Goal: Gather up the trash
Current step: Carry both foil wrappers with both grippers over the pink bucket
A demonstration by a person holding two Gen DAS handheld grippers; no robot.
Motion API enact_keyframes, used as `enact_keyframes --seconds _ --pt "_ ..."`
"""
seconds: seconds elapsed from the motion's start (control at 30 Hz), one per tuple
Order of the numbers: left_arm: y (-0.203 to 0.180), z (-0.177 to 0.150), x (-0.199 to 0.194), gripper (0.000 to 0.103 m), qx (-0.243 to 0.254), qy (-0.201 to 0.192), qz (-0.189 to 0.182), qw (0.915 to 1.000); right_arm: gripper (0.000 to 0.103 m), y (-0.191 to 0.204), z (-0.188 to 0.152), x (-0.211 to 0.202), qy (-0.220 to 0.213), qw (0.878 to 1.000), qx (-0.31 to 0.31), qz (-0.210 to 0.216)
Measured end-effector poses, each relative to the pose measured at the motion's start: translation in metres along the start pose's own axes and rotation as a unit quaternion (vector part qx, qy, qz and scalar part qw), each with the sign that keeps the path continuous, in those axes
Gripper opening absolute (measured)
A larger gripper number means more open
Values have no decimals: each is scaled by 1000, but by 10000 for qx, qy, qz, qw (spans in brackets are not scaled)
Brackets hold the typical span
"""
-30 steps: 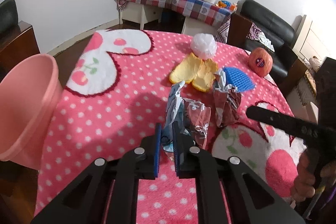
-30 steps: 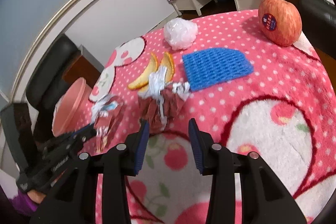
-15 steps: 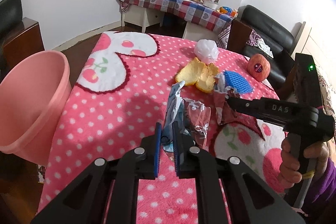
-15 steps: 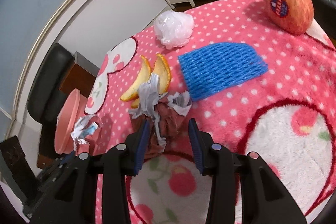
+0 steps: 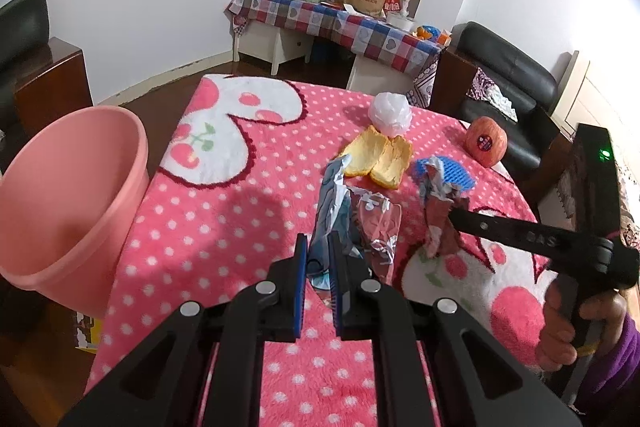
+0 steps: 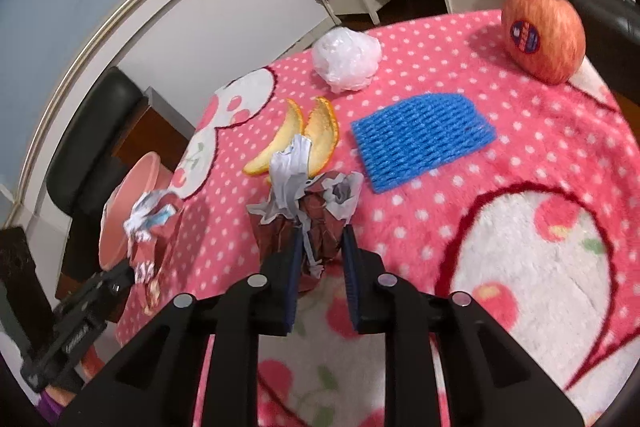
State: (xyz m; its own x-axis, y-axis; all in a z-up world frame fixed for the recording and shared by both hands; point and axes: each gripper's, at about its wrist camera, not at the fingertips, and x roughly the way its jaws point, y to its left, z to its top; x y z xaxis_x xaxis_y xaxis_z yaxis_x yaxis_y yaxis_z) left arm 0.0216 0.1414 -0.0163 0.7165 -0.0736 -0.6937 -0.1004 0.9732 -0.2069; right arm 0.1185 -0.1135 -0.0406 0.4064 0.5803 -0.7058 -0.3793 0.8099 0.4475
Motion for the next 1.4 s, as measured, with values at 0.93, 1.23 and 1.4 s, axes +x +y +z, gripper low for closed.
enact_keyframes --seconds 0.93,1.23,1.4 --pt "58 18 -60 9 -397 -809 840 9924 20 108 21 9 -59 9927 -925 775" --pt "99 19 -79 9 -750 -959 1332 9836 20 164 27 33 85 9830 -1481 1079" --pt "123 18 -87 9 -936 -1005 1595 9776 20 194 28 49 234 9769 -1715 1250"
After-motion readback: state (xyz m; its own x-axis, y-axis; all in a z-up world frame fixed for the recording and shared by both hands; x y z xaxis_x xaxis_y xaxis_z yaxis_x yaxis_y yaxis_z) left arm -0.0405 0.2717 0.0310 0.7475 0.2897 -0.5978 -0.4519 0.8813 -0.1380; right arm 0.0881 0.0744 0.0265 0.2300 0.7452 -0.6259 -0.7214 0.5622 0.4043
